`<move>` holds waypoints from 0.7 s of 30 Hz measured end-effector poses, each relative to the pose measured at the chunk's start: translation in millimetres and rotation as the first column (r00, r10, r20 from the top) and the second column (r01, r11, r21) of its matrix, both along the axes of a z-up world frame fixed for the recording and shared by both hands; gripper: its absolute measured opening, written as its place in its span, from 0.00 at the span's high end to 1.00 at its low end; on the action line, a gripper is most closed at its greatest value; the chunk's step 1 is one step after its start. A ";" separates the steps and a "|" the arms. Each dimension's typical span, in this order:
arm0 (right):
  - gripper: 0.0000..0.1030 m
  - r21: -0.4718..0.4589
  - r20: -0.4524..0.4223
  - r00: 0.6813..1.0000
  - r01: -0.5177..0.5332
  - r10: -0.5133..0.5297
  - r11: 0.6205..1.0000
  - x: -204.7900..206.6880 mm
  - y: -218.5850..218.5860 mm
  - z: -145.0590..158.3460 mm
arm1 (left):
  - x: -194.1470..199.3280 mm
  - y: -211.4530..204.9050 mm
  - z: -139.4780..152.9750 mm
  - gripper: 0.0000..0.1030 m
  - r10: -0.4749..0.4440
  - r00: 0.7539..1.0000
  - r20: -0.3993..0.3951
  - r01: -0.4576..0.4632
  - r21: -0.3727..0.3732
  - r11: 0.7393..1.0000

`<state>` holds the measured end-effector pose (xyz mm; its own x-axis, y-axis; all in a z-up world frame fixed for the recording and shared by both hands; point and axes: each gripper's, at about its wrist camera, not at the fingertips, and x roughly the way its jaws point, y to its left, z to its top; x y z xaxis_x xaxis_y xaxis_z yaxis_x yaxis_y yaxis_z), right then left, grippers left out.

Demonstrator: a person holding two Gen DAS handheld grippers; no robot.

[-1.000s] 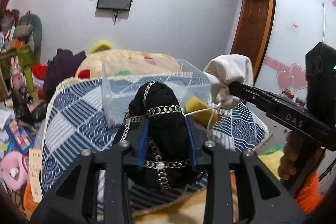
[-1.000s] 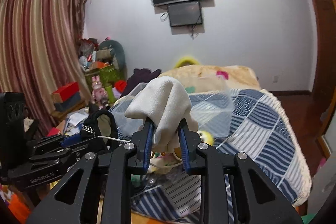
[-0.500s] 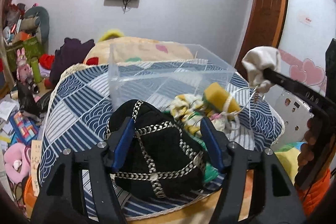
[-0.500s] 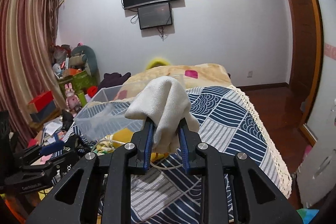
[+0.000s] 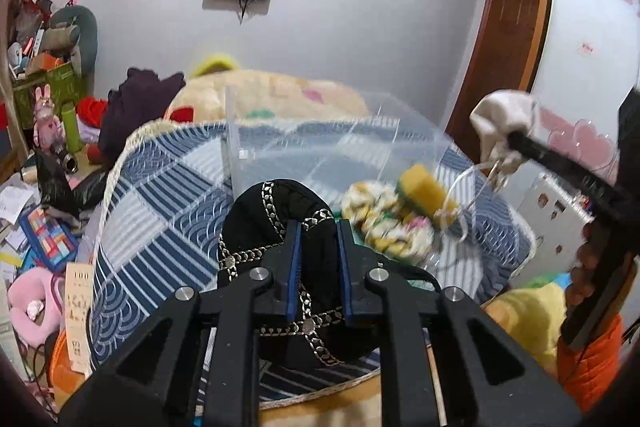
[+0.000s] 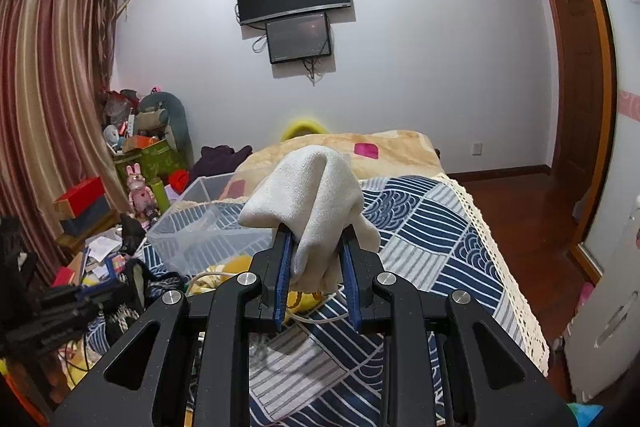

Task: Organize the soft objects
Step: 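Carry the pouch and cap over the clear box and open both tools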

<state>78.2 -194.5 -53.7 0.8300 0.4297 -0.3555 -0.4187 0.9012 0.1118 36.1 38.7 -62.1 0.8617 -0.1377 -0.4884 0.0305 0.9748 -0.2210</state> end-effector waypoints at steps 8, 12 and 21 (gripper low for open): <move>0.79 -0.026 0.058 0.997 -0.040 0.041 0.999 6.6 17.4 23.3 | 13.9 6.4 43.5 0.85 0.000 0.993 0.117 -0.001 0.005 1.000; 0.79 -0.035 0.068 0.996 -0.057 0.059 0.998 20.7 26.4 32.2 | 29.0 11.0 62.1 0.85 0.011 0.987 0.160 -0.013 0.014 1.000; 0.79 -0.074 0.077 0.995 -0.059 0.065 0.995 59.9 52.4 43.0 | 73.8 17.9 71.7 0.85 0.057 0.980 0.192 -0.062 0.018 0.998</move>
